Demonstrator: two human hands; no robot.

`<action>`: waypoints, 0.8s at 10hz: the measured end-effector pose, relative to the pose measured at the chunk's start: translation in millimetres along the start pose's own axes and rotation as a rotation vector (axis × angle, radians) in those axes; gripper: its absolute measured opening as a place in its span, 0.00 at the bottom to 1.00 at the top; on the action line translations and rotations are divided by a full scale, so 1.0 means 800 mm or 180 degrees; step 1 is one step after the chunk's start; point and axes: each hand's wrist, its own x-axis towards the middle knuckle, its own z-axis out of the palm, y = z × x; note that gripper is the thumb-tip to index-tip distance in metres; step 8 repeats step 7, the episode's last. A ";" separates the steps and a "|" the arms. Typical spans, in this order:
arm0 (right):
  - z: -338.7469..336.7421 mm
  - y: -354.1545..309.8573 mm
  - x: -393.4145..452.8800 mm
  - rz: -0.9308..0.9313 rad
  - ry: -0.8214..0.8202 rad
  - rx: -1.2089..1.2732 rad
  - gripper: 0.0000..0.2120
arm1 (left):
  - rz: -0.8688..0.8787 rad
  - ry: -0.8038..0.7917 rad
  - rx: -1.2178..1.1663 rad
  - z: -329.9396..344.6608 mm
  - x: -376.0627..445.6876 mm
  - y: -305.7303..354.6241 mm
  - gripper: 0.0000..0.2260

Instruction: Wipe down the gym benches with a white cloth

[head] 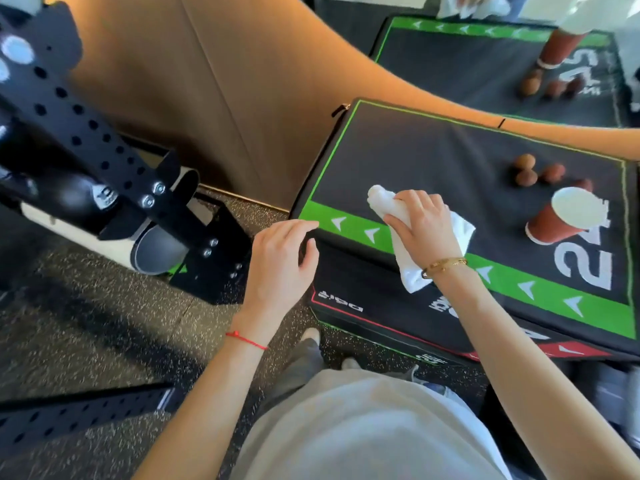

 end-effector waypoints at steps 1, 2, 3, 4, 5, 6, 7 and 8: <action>0.022 0.006 0.036 0.0272 0.0045 -0.0145 0.17 | 0.0172 -0.0125 -0.0037 0.007 0.047 -0.020 0.12; 0.043 0.011 0.055 0.0596 -0.0052 -0.0299 0.18 | 0.0406 -0.0282 -0.0055 0.013 0.090 -0.038 0.12; 0.058 0.012 0.060 0.0916 -0.0102 -0.0299 0.19 | 0.0653 -0.0370 -0.0117 0.017 0.129 -0.058 0.12; 0.057 0.000 0.059 0.1092 0.0070 -0.0219 0.20 | 0.0860 -0.0525 -0.0189 0.020 0.159 -0.073 0.11; 0.044 -0.018 0.051 0.1223 0.0449 -0.0106 0.18 | 0.1073 -0.0616 -0.0276 0.020 0.182 -0.083 0.11; 0.023 -0.044 0.030 0.1234 0.0689 -0.0025 0.17 | 0.1324 -0.0664 -0.0371 0.017 0.194 -0.086 0.11; 0.015 -0.061 0.005 0.1277 0.0760 -0.0147 0.18 | 0.1435 -0.0691 -0.0442 0.018 0.199 -0.092 0.12; 0.015 -0.061 0.005 0.1277 0.0760 -0.0147 0.18 | 0.1435 -0.0691 -0.0442 0.018 0.199 -0.092 0.12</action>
